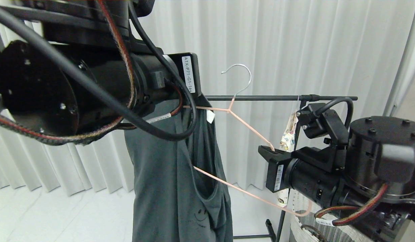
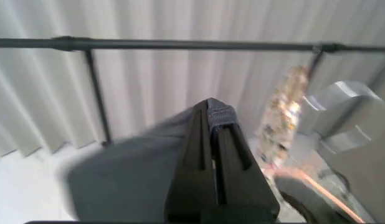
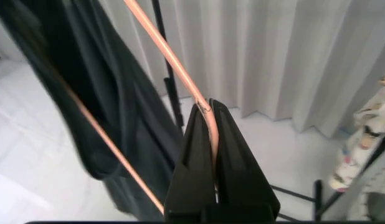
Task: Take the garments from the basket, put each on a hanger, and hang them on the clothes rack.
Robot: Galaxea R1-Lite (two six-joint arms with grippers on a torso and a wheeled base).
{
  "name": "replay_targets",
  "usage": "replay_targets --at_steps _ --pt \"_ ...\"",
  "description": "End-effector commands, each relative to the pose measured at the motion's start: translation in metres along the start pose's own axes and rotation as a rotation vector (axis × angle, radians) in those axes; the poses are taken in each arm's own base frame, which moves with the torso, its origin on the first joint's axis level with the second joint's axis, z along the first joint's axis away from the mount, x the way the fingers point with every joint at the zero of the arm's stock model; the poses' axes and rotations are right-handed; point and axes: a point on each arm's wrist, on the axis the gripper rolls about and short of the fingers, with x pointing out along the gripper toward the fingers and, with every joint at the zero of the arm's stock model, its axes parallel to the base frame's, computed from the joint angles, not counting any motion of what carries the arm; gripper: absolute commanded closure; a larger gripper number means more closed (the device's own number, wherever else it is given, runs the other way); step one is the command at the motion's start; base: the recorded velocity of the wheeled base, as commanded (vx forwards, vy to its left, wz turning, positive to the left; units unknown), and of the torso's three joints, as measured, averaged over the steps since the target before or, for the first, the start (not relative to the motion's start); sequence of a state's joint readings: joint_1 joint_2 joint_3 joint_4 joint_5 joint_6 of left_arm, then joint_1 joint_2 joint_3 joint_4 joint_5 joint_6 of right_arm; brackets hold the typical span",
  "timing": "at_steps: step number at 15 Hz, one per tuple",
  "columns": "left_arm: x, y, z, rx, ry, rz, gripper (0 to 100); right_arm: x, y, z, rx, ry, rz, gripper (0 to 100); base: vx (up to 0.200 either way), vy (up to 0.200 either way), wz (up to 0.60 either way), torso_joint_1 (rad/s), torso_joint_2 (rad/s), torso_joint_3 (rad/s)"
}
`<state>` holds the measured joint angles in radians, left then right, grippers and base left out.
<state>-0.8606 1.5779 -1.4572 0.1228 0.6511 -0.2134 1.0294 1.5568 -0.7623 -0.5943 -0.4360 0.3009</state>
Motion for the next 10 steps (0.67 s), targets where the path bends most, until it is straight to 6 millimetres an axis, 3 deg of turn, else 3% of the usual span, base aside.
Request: replay_targets --at_steps 1,10 --pt "0.010 0.017 0.007 -0.012 -0.015 0.071 100 -0.015 -0.007 0.002 -0.040 -0.011 0.000 100 0.000 0.000 0.00 0.000 0.00 0.000" --pt "0.030 0.019 -0.005 0.013 0.028 0.116 100 -0.028 -0.032 0.017 -0.138 -0.037 -0.106 100 0.000 0.000 0.00 0.000 0.00 0.000"
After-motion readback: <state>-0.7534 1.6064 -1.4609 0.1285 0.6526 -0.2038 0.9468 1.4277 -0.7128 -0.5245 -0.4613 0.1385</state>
